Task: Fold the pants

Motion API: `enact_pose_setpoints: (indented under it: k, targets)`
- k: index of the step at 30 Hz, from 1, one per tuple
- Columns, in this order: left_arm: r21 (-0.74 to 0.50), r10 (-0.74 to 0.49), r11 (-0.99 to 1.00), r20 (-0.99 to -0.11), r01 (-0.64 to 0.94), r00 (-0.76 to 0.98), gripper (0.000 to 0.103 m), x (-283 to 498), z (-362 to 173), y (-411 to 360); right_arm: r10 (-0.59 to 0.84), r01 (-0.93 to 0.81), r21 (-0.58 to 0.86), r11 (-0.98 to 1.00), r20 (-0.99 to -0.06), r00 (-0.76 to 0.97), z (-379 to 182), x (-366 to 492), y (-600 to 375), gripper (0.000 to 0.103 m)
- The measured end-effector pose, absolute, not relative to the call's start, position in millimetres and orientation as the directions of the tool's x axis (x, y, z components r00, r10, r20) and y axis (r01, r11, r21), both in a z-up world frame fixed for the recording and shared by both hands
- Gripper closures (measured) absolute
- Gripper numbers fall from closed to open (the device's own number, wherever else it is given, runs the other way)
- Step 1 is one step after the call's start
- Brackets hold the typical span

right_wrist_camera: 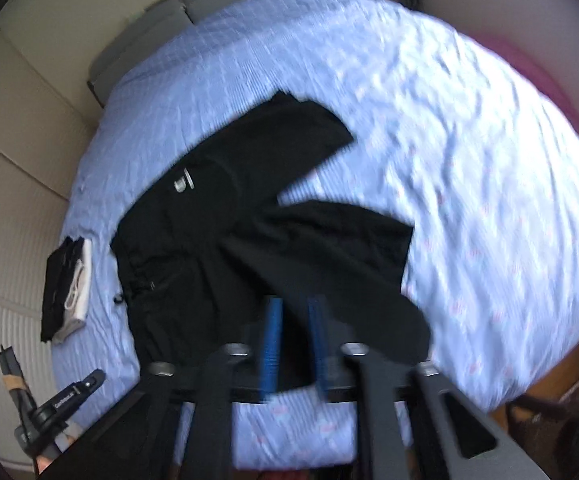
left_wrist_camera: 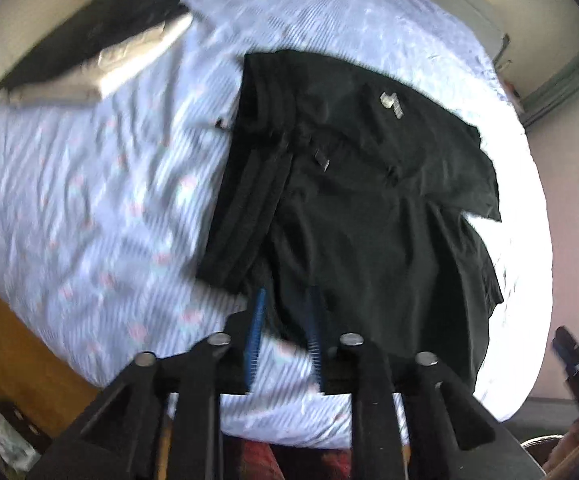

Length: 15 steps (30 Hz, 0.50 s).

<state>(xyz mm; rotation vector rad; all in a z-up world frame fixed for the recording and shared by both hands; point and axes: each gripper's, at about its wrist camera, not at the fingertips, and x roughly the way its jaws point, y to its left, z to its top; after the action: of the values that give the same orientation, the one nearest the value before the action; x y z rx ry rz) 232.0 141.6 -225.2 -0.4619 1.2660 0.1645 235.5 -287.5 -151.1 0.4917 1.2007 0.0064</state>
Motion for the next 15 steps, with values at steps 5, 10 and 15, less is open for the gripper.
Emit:
enact_pose_setpoints:
  k: [5, 10, 15]
  targets:
    - [-0.259, -0.173, 0.885, -0.954, -0.387, 0.244, 0.054, 218.9, -256.6, 141.5, 0.337, 0.317, 0.421, 0.85, -0.897, 0.285, -198.3, 212.8, -280.8, 0.061]
    - [-0.29, -0.223, 0.868, -0.953, -0.402, 0.204, 0.048, 220.3, -294.9, 144.6, 0.345, 0.359, 0.405, 0.841, -0.912, 0.221, -243.5, 192.6, -273.8, 0.047]
    - [-0.322, -0.275, 0.841, -0.947, -0.435, 0.168, 0.048, 236.5, -333.0, 145.6, 0.338, 0.346, 0.374, 0.86, -0.927, 0.163, -285.5, 193.0, -263.0, 0.047]
